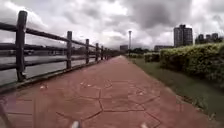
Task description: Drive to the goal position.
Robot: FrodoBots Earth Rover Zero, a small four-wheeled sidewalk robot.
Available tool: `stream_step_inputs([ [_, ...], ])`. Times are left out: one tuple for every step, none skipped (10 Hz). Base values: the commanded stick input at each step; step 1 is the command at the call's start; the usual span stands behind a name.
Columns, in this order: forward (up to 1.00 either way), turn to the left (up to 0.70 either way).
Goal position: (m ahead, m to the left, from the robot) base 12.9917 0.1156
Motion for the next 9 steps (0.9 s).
stream_step_inputs([
  [0.7, 0.0],
  [0.7, 0.0],
  [0.7, 0.0],
  [0.7, 0.0],
  [0.7, -0.18],
  [0.7, -0.35],
  [0.7, -0.14],
  [0.7, 0.0],
  [0.7, 0.0],
])
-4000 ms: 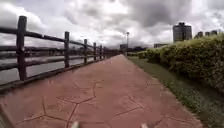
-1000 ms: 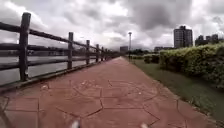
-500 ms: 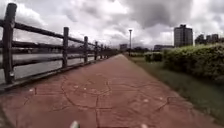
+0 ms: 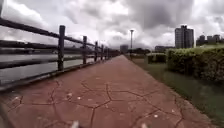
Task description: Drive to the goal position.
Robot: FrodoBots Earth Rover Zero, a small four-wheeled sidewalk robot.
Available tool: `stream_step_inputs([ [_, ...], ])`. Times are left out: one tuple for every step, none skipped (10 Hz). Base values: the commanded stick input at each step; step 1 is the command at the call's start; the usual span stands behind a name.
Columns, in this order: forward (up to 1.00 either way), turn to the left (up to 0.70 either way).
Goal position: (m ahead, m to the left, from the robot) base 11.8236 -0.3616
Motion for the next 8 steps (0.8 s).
stream_step_inputs([
  [0.7, 0.0],
  [0.7, 0.0],
  [0.7, 0.0],
  [0.7, 0.0],
  [0.7, 0.0],
  [0.7, 0.0],
  [0.7, 0.0],
  [0.7, 0.0],
])
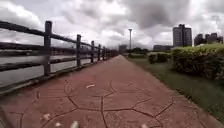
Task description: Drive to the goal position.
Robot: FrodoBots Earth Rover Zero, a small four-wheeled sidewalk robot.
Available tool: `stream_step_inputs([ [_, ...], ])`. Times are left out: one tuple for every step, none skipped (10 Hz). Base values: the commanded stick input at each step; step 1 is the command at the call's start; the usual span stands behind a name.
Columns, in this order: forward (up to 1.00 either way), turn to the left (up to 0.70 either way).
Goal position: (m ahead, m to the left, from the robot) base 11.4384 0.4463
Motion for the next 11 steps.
stream_step_inputs([
  [0.7, 0.0],
  [0.7, 0.0],
  [0.7, 0.0],
  [0.7, 0.0],
  [0.7, 0.0],
  [0.7, 0.0],
  [0.7, 0.0],
  [0.7, 0.0],
  [0.7, 0.0],
  [0.7, 0.0],
  [0.7, 0.0],
])
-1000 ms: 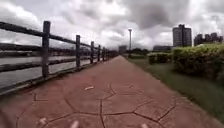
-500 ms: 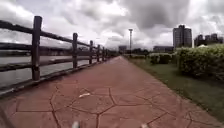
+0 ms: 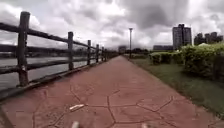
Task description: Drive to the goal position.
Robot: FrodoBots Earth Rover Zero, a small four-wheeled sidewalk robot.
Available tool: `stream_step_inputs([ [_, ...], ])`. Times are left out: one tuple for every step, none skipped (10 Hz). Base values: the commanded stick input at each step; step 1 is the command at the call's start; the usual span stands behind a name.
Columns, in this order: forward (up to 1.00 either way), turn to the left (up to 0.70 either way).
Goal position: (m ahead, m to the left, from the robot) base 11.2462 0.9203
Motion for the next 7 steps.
stream_step_inputs([
  [0.7, 0.0],
  [0.7, 0.0],
  [0.7, -0.06],
  [0.7, -0.25],
  [0.7, -0.35],
  [0.7, -0.35],
  [0.7, -0.31],
])
